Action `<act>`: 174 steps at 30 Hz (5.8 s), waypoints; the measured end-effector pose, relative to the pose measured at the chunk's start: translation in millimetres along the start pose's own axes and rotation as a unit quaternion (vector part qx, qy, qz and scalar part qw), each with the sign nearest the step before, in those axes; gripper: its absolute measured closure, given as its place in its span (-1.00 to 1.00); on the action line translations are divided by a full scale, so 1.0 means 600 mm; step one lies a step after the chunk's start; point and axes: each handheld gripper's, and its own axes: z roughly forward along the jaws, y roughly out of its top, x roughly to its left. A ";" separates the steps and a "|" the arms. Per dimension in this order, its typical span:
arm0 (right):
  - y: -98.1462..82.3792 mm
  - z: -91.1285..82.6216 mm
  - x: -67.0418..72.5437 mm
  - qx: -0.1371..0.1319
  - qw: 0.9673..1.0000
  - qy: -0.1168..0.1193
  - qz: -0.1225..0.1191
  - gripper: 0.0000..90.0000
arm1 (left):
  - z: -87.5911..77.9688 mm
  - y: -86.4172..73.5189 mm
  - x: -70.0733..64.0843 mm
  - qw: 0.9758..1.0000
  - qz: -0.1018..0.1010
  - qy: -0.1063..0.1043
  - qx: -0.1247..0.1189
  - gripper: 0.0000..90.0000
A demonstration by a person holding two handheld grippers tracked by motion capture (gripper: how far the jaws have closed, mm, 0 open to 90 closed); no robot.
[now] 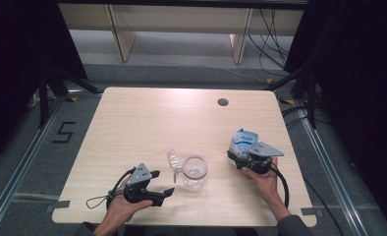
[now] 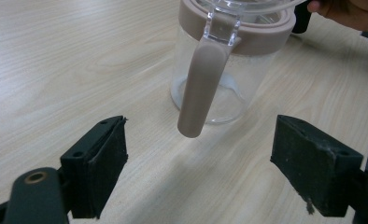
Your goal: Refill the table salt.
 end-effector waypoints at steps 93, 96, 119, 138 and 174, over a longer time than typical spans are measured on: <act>0.067 0.006 0.132 0.054 0.888 -0.121 -0.440 0.03 | 0.002 0.000 0.001 1.000 0.004 0.001 0.002 -0.61; 0.066 0.006 0.136 0.060 0.887 -0.125 -0.440 0.03 | 0.001 0.001 0.000 1.000 0.001 0.002 0.002 -0.61; 0.070 0.010 0.140 0.065 0.854 -0.135 -0.499 0.03 | 0.002 0.000 0.002 1.000 0.003 -0.003 0.003 -0.61; 0.064 0.018 0.150 0.062 0.849 -0.141 -0.505 0.04 | 0.002 0.001 0.002 1.000 0.002 0.002 0.003 -0.61; 0.070 0.011 0.156 0.092 0.797 -0.191 -0.565 0.06 | 0.002 0.001 0.002 1.000 0.001 -0.002 0.003 -0.61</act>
